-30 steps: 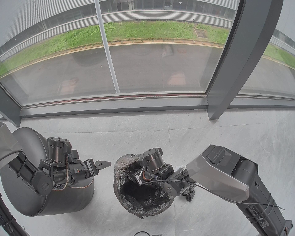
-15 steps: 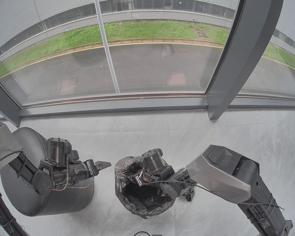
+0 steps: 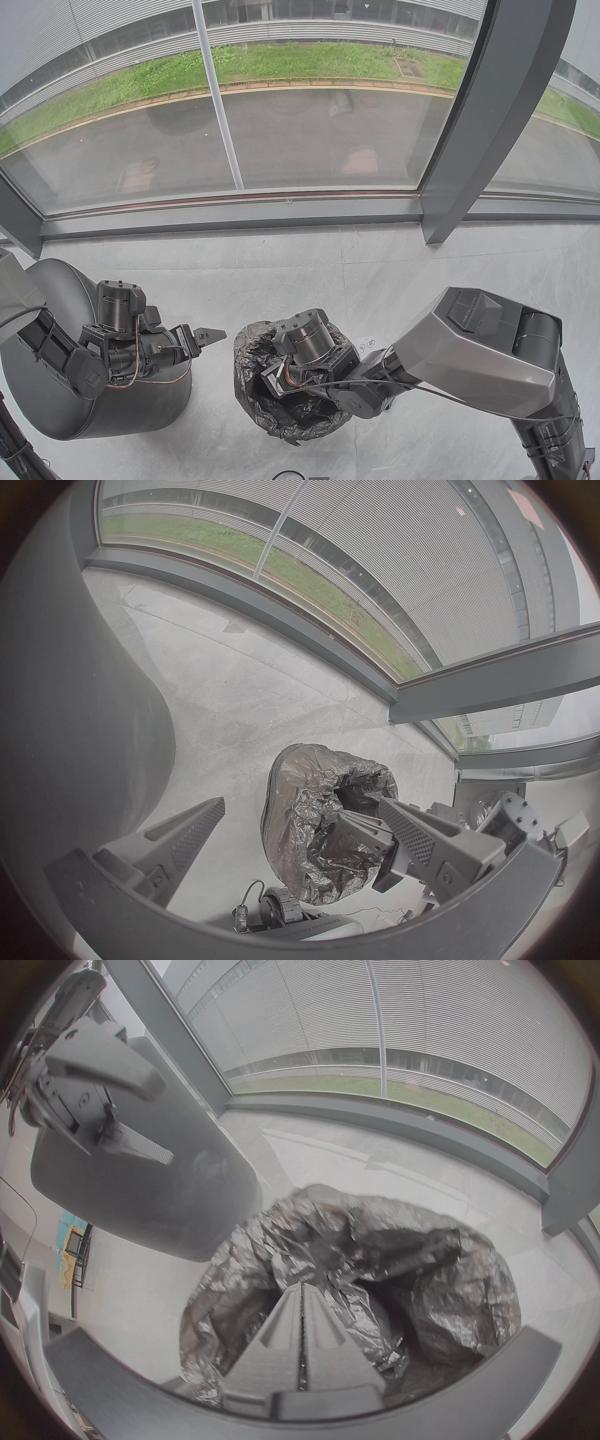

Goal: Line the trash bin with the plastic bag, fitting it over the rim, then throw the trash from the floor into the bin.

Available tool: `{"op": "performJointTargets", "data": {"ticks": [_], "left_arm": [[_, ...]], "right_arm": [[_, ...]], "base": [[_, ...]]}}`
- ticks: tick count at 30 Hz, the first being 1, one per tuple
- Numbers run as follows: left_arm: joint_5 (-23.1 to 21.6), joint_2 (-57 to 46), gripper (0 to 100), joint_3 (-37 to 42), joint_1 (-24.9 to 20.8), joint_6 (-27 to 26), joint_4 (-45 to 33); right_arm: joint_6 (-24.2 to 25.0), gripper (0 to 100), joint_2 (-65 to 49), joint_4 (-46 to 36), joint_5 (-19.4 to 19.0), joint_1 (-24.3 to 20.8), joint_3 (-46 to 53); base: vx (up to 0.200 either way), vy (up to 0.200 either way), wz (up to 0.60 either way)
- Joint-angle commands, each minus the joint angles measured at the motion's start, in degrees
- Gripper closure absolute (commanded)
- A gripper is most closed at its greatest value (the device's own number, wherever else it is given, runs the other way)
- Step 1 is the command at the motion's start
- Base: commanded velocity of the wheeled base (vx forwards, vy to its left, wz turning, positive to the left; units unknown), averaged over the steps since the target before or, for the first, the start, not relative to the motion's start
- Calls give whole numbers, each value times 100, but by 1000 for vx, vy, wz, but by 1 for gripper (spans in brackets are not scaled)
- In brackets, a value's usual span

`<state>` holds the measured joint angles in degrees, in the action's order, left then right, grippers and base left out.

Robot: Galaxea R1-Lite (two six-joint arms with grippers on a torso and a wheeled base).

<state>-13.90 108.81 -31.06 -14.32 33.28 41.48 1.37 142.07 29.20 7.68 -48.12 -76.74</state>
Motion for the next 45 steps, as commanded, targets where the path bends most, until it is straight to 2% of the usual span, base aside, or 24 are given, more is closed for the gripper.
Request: {"op": "performJointTargets", "data": {"ticks": [1,10,27,35,45], "left_arm": [[1,0,0,-5,0,3,0],[1,0,0,-5,0,3,0],[-8,70,0,-5,0,3,0],[1,43,0,4,0,3,0],[1,-334,0,153,-106,12,0]], "right_arm": [[-5,100,14,-257,-100,-84,-456],[145,100,796,-995,-100,-49,-1853],[189,100,928,-1030,-100,39,-1906],[426,100,409,-1056,-82,-22,-1475],[549,100,-1190,-986,85,-172,151]], "base": [[0,0,0],[0,0,0],[0,0,0],[0,0,0],[0,0,0]]}}
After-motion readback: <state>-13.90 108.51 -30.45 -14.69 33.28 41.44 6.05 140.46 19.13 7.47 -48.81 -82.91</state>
